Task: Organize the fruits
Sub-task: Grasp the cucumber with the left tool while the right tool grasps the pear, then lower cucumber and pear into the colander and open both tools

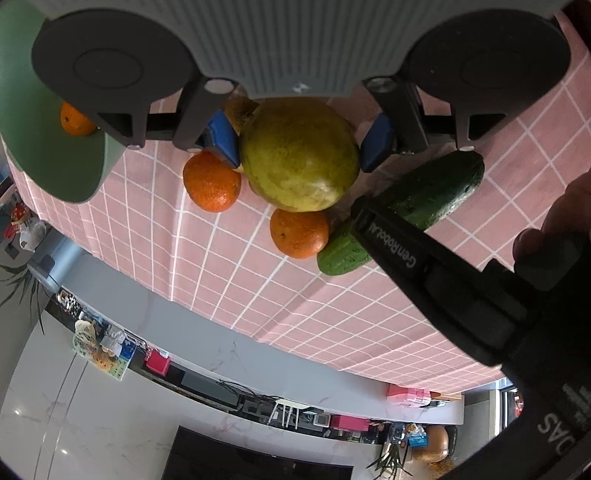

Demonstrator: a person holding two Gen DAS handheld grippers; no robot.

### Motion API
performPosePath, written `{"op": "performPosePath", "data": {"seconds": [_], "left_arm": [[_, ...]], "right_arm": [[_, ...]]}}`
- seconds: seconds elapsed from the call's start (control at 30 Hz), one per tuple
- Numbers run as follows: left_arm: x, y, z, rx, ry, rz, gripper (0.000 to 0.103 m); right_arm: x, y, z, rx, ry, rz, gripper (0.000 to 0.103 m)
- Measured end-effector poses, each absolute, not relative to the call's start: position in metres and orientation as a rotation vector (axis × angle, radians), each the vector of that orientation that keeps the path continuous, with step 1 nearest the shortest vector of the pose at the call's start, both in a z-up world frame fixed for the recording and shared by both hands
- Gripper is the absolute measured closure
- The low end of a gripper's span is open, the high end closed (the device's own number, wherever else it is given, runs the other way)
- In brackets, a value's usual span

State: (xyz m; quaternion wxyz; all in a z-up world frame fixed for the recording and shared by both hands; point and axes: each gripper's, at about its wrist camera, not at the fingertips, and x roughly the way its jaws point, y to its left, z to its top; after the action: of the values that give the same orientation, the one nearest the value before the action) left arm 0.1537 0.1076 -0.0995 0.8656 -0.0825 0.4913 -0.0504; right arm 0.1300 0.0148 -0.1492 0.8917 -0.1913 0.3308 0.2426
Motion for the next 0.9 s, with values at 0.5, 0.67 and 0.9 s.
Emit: {"op": "performPosePath", "data": {"seconds": [0.5,0.67,0.9], "left_arm": [[0.108,0.093,-0.035,-0.251,0.913,-0.124,0.062],[0.101,0.071,-0.009,-0.238,0.872,-0.165,0.062],[0.108,0.032,0.007,-0.233,0.847,-0.238,0.062]], "right_arm": [[0.093,-0.015,-0.096,-0.343,0.594,0.502,0.037],[0.079,-0.039,-0.074,-0.315,0.556,0.482,0.037],[0.073,-0.084,-0.055,-0.302,0.550,0.433,0.037]]}}
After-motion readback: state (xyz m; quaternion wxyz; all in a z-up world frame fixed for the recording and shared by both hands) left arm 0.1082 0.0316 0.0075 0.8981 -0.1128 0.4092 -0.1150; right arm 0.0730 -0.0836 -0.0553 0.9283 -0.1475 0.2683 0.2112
